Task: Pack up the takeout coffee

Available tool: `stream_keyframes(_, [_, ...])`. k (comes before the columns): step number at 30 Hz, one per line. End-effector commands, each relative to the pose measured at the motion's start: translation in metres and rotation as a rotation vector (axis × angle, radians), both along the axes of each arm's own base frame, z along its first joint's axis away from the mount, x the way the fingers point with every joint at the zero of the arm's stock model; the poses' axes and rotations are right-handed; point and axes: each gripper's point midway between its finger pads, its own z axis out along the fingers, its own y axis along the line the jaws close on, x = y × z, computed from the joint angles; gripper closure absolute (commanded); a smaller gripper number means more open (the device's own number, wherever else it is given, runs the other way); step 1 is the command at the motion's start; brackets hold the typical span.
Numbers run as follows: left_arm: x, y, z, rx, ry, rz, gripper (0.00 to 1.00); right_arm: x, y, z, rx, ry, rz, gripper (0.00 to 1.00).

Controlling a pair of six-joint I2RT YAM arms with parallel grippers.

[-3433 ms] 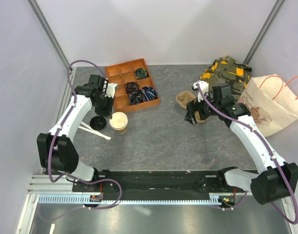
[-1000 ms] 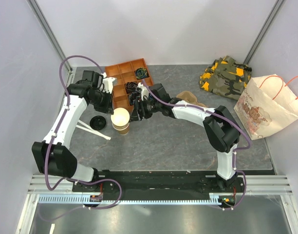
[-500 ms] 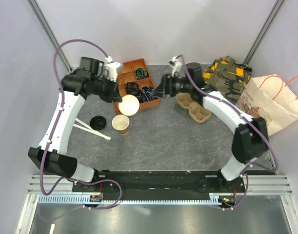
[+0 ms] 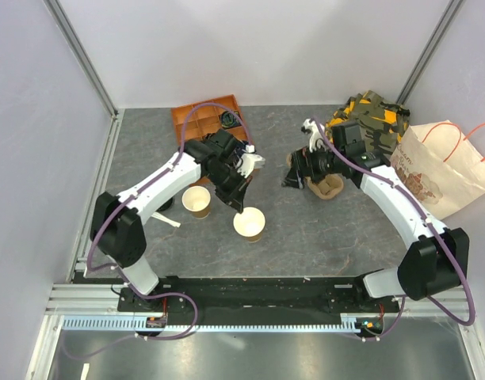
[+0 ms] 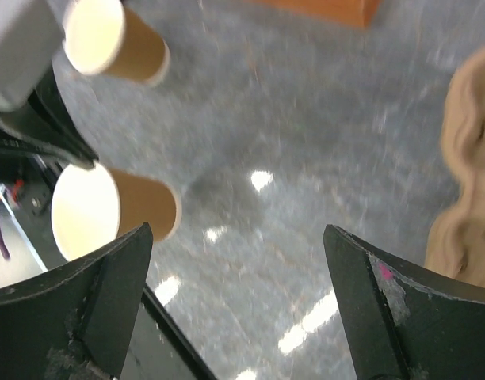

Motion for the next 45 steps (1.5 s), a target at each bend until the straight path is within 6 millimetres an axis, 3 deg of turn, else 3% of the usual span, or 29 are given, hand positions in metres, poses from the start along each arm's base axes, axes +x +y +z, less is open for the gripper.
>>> stream_keyframes(1, [0.020, -0.014, -0.013, -0.017, -0.047, -0.031, 0.96, -0.019, -0.013, -0.017, -0.065, 0.018, 0.020, 0.02])
stream_keyframes(9, [0.035, -0.024, -0.032, -0.009, -0.079, -0.014, 0.95, -0.017, -0.012, -0.018, -0.056, 0.019, 0.017, 0.02])
stream_keyframes(20, [0.044, -0.017, -0.050, 0.077, -0.105, 0.017, 0.87, -0.013, -0.010, -0.017, -0.048, 0.023, 0.012, 0.02])
stream_keyframes(22, [0.044, -0.016, -0.051, 0.080, -0.104, 0.017, 0.81, -0.012, -0.011, -0.015, -0.046, 0.018, 0.008, 0.02])
stream_keyframes(26, [0.042, -0.018, -0.042, 0.064, -0.099, 0.013, 0.56, -0.011, -0.011, -0.013, -0.047, 0.014, 0.006, 0.02])
stream_keyframes(28, [0.044, -0.021, -0.024, 0.033, -0.125, 0.011, 0.47, -0.010, -0.011, -0.011, -0.047, 0.011, 0.005, 0.02])
stream_keyframes(29, [0.046, -0.022, -0.012, 0.020, -0.144, 0.010, 0.34, -0.010, -0.011, -0.011, -0.049, 0.008, 0.004, 0.02])
stream_keyframes(31, [0.052, -0.018, 0.012, -0.005, -0.189, 0.009, 0.32, -0.009, -0.011, -0.007, -0.048, -0.004, 0.004, 0.02])
stream_keyframes(32, [0.056, -0.016, 0.034, -0.033, -0.214, 0.013, 0.14, -0.008, -0.011, -0.006, -0.049, -0.008, 0.005, 0.02])
stream_keyframes(33, [0.068, -0.003, 0.049, -0.055, -0.240, 0.046, 0.13, -0.007, -0.011, -0.005, -0.053, -0.012, 0.005, 0.02])
stream_keyframes(34, [0.071, 0.005, 0.072, -0.094, -0.281, 0.060, 0.01, -0.005, -0.012, -0.001, -0.055, -0.022, 0.001, 0.02])
stream_keyframes(35, [0.072, 0.011, 0.095, -0.144, -0.306, 0.063, 0.00, -0.003, -0.013, 0.001, -0.058, -0.034, -0.001, 0.02])
stream_keyframes(36, [0.085, 0.032, 0.107, -0.159, -0.345, 0.112, 0.00, -0.003, -0.013, 0.003, -0.062, -0.042, -0.001, 0.02])
stream_keyframes(37, [0.082, 0.048, 0.133, -0.193, -0.414, 0.136, 0.00, -0.001, -0.014, 0.007, -0.061, -0.053, -0.004, 0.02])
stream_keyframes(38, [0.082, 0.059, 0.140, -0.216, -0.434, 0.145, 0.00, 0.000, -0.013, 0.009, -0.062, -0.062, -0.002, 0.02])
stream_keyframes(39, [0.092, 0.086, 0.145, -0.200, -0.489, 0.189, 0.00, 0.001, -0.013, 0.010, -0.065, -0.069, 0.000, 0.02])
stream_keyframes(41, [0.092, 0.119, 0.140, -0.150, -0.536, 0.253, 0.00, 0.003, -0.013, 0.015, -0.062, -0.083, 0.002, 0.02])
stream_keyframes(42, [0.103, 0.152, 0.137, -0.127, -0.575, 0.312, 0.00, 0.004, -0.013, 0.015, -0.062, -0.086, 0.002, 0.02])
stream_keyframes(43, [0.096, 0.156, 0.137, -0.204, -0.571, 0.283, 0.00, 0.004, -0.012, 0.016, -0.059, -0.088, 0.005, 0.02])
stream_keyframes(44, [0.085, 0.170, 0.126, -0.219, -0.574, 0.287, 0.00, 0.004, -0.011, 0.017, -0.056, -0.092, 0.007, 0.02])
stream_keyframes(45, [0.085, 0.193, 0.119, -0.197, -0.629, 0.281, 0.00, 0.006, -0.011, 0.018, -0.052, -0.097, 0.007, 0.02])
